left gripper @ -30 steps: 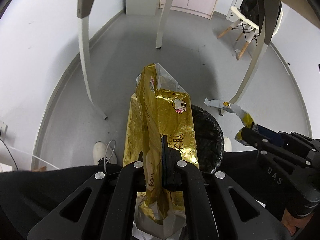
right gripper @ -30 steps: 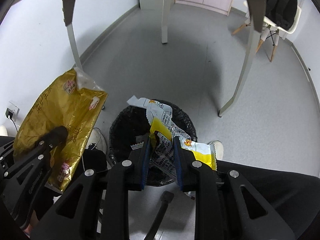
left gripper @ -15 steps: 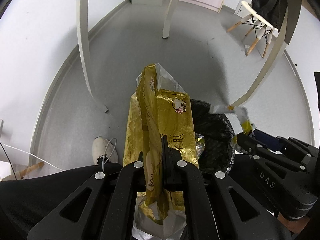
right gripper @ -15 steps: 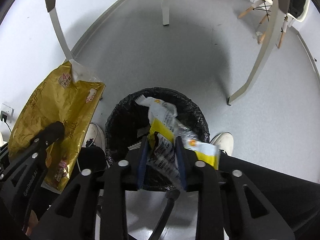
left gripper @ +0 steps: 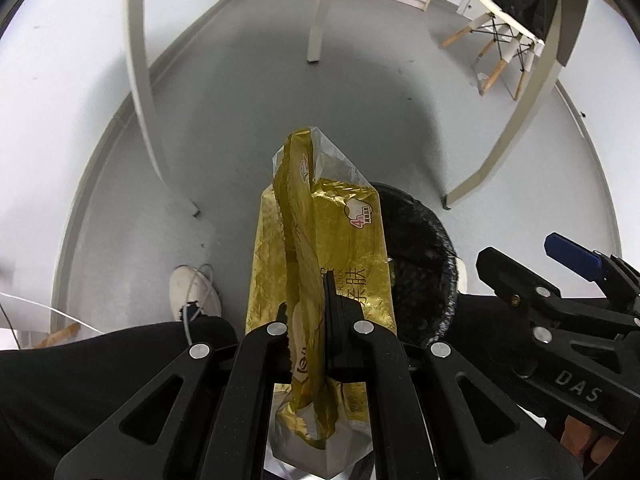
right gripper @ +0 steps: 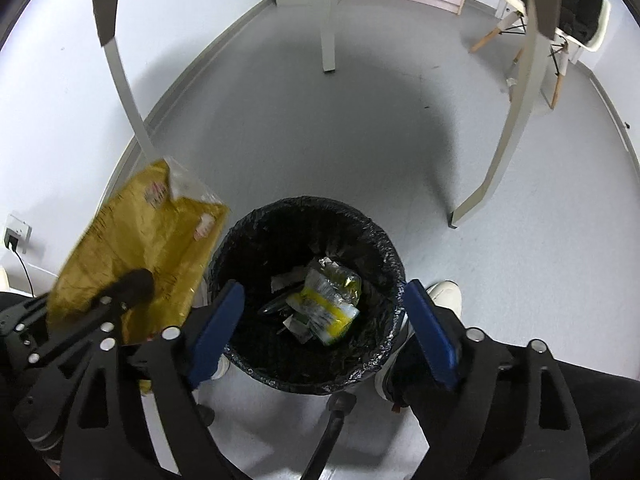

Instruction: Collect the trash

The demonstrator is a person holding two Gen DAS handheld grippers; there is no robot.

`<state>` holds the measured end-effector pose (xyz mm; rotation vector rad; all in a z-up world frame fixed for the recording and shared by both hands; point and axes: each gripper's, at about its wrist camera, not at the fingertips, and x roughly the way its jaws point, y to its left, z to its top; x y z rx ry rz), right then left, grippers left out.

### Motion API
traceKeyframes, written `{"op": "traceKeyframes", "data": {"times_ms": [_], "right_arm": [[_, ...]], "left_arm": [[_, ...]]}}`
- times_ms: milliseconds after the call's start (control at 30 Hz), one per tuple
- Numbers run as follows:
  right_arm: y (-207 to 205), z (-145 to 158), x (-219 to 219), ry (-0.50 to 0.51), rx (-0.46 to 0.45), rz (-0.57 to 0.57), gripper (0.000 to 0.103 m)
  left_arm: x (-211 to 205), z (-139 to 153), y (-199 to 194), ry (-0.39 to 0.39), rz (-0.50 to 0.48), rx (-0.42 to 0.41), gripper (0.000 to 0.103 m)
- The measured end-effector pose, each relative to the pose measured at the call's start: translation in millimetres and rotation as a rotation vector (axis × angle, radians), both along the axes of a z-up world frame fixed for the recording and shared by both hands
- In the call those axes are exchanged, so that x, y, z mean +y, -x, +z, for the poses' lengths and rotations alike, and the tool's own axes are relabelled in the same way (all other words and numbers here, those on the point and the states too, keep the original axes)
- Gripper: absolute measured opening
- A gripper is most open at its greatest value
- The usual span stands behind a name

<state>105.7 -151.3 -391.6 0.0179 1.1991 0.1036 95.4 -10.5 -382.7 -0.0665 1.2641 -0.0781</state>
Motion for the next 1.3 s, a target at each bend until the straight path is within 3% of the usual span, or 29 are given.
{"op": "traceKeyframes", "data": {"times_ms": [233, 500, 633, 767, 1067, 1300], "right_arm": [[9.9, 7.0, -26.7, 0.007, -0.046, -0.036, 0.091], [10.9, 5.2, -51.0, 0.014, -0.046, -0.106, 0.091], [11.9, 6.8, -54.4, 0.015, -0.049, -0.125, 0.091], [11.8, 8.2, -57.5, 0.011, -0.054, -0.141, 0.091], [15.3, 17.0, -60.2, 0.014, -0.068, -0.134, 0.091], [26.3, 51.5, -59.4, 0.045, -0.130, -0.129, 0.091]], "left_arm": [[-22.7, -2.6, 1.0, 0.014, -0.039, 0.002, 0.004], [-37.6, -4.1, 2.7, 0.016, -0.071, -0.004, 0.009], [-38.5, -2.8, 3.2, 0.017, -0.071, -0.017, 0.041], [-37.5, -0.1, 4.7, -0.004, -0.061, -0.042, 0.061], [-26.6, 20.8, 11.5, -0.023, -0.025, -0.090, 0.089], [-17.1, 69.2, 27.0, -0.012, -0.005, -0.159, 0.097]]}}
